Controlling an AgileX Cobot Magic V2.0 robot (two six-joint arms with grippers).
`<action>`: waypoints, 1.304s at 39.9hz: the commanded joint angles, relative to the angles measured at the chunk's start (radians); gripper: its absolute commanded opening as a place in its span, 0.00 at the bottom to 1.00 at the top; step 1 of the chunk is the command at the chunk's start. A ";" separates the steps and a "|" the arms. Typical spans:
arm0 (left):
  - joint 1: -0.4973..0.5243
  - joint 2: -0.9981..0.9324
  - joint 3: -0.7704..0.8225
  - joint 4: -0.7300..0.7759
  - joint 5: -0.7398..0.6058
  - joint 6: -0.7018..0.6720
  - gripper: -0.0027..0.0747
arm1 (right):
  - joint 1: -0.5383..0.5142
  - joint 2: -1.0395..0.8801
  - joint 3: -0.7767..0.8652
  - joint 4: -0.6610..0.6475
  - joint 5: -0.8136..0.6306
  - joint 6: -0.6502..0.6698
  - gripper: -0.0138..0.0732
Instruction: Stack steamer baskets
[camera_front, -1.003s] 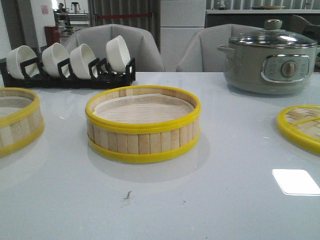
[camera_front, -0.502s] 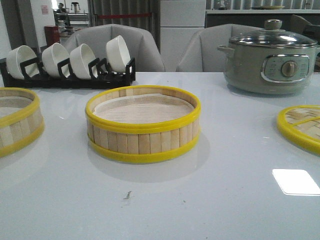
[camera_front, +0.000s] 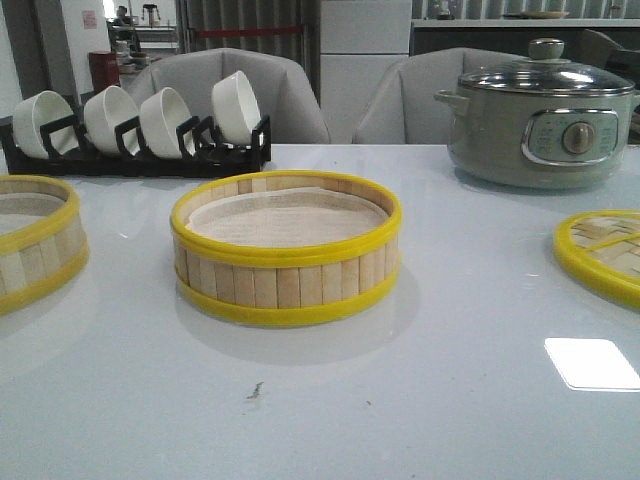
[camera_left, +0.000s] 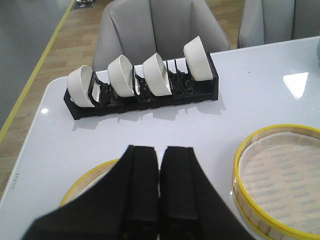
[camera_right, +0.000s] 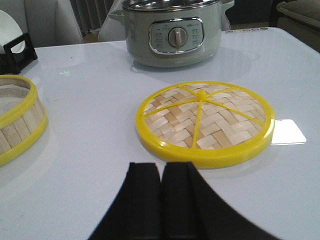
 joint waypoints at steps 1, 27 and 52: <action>-0.010 -0.007 -0.030 0.019 -0.083 -0.006 0.15 | 0.000 -0.021 -0.015 -0.012 -0.080 -0.005 0.24; -0.010 -0.007 -0.030 0.034 -0.070 -0.006 0.15 | -0.001 -0.021 -0.015 -0.054 -0.245 -0.005 0.24; -0.010 -0.007 -0.030 0.087 -0.032 -0.006 0.15 | -0.003 0.229 -0.327 0.116 -0.061 0.102 0.24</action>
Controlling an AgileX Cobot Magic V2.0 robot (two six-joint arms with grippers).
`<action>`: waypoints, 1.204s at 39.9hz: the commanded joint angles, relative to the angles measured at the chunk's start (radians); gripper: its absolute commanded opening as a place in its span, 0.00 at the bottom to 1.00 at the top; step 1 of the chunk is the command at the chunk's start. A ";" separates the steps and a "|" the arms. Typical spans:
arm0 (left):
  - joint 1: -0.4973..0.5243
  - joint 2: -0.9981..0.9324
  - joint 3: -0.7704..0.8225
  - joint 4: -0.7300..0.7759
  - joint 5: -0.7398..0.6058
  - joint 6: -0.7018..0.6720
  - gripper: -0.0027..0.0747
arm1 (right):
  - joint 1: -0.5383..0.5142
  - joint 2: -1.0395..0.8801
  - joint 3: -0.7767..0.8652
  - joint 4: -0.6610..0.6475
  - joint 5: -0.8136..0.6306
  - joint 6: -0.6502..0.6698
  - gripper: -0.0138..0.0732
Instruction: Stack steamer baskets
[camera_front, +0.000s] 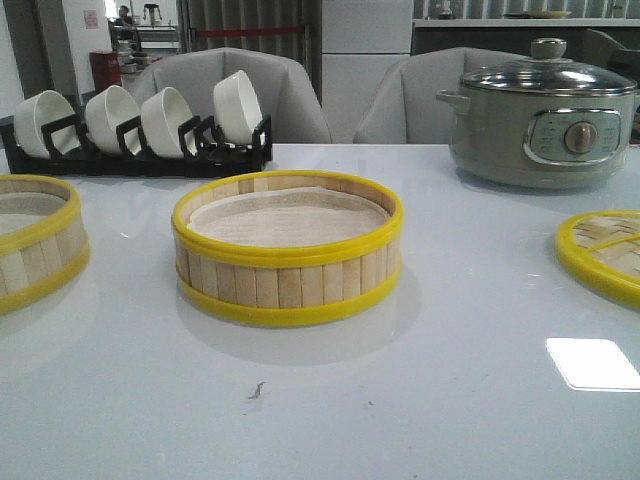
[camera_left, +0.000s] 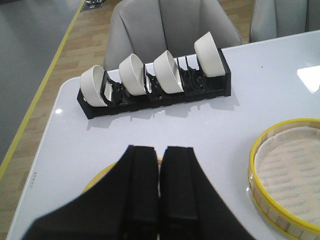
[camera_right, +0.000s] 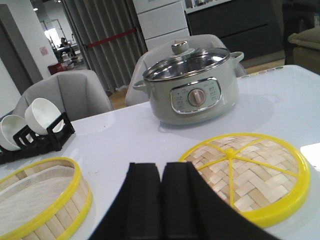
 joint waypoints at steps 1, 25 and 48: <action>-0.010 -0.007 -0.030 0.034 -0.049 -0.006 0.15 | -0.003 0.177 -0.198 0.013 0.046 0.002 0.24; -0.010 -0.007 -0.030 0.042 -0.027 -0.006 0.15 | -0.003 0.725 -0.596 0.013 0.128 0.002 0.24; -0.010 0.081 -0.030 -0.008 0.000 -0.057 0.74 | 0.000 0.781 -0.596 0.014 0.198 -0.071 0.67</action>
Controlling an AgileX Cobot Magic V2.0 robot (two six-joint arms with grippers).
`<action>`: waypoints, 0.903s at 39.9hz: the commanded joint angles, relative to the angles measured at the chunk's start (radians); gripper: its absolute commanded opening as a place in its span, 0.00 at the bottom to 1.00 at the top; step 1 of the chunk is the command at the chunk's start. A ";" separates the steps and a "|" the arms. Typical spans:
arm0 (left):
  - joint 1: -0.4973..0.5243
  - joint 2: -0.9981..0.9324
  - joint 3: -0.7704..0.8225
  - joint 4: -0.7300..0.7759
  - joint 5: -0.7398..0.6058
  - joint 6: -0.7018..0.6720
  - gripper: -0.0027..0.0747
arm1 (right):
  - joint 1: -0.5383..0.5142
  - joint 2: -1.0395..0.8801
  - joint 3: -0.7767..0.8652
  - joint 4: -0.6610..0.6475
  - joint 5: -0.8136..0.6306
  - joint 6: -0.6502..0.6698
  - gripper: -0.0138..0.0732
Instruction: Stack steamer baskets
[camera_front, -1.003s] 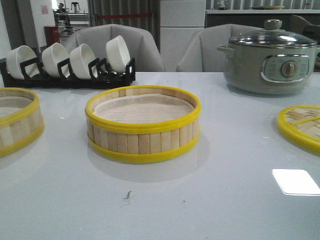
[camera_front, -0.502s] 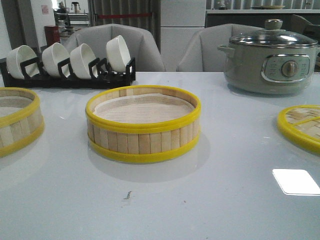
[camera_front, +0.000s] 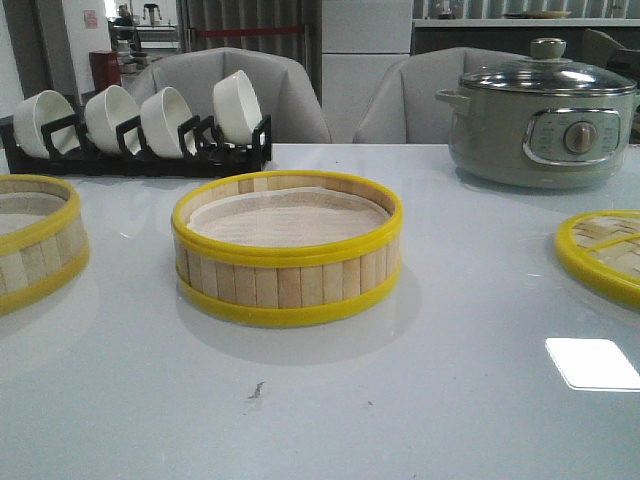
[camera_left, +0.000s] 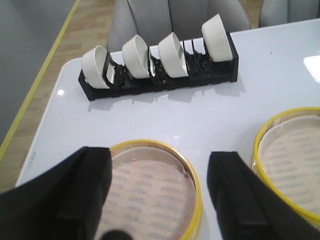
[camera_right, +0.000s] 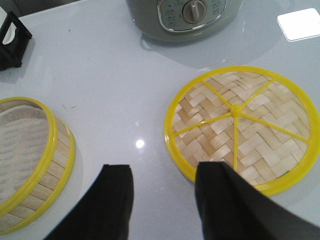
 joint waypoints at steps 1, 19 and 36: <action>-0.010 0.045 -0.030 -0.019 -0.034 -0.012 0.74 | 0.000 -0.006 -0.038 -0.014 -0.075 -0.016 0.67; -0.010 0.387 -0.032 -0.038 -0.058 -0.012 0.74 | 0.010 -0.005 -0.038 -0.013 -0.061 -0.016 0.67; 0.057 0.579 -0.032 -0.062 -0.176 -0.034 0.74 | 0.010 0.023 -0.038 -0.013 -0.058 -0.016 0.67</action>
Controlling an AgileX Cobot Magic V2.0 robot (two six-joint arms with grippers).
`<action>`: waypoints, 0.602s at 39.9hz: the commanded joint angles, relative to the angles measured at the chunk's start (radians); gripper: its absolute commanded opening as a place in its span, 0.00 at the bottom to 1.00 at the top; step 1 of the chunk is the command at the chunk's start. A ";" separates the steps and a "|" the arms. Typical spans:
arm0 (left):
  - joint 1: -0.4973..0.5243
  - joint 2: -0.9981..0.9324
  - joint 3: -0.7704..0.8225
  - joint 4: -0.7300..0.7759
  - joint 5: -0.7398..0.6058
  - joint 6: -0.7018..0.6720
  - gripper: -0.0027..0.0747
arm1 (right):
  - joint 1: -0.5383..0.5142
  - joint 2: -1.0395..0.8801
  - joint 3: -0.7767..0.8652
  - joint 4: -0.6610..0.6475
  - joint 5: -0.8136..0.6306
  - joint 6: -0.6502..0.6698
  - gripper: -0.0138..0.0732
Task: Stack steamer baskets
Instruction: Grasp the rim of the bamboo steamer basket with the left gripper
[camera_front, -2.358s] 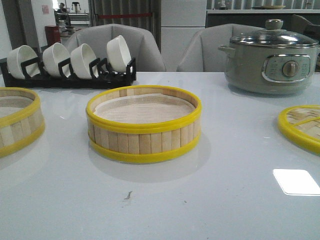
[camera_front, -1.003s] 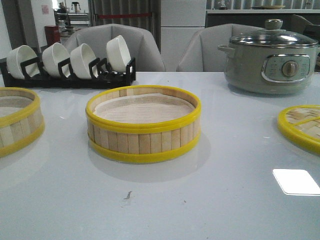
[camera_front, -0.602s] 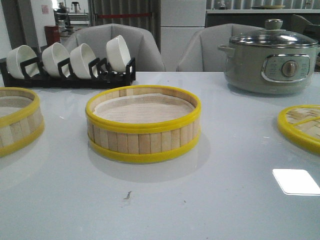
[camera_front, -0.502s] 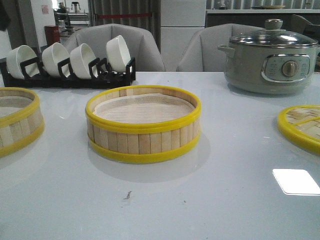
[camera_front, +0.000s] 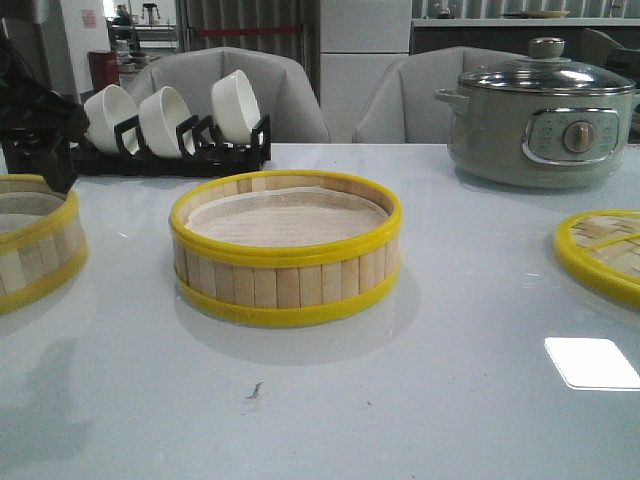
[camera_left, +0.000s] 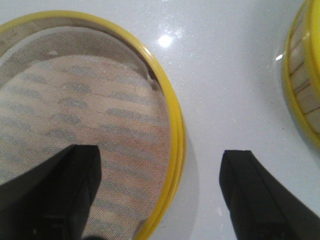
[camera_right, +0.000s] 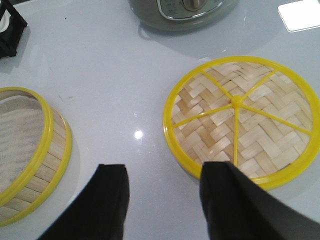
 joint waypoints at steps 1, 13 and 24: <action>0.022 -0.014 -0.032 -0.015 -0.084 -0.014 0.74 | 0.001 -0.002 -0.038 -0.011 -0.068 -0.016 0.67; 0.022 0.030 -0.034 -0.044 -0.127 -0.012 0.74 | 0.001 0.000 -0.038 -0.011 -0.069 -0.016 0.67; 0.022 0.098 -0.034 -0.046 -0.129 -0.012 0.74 | 0.001 0.000 -0.038 -0.011 -0.069 -0.016 0.67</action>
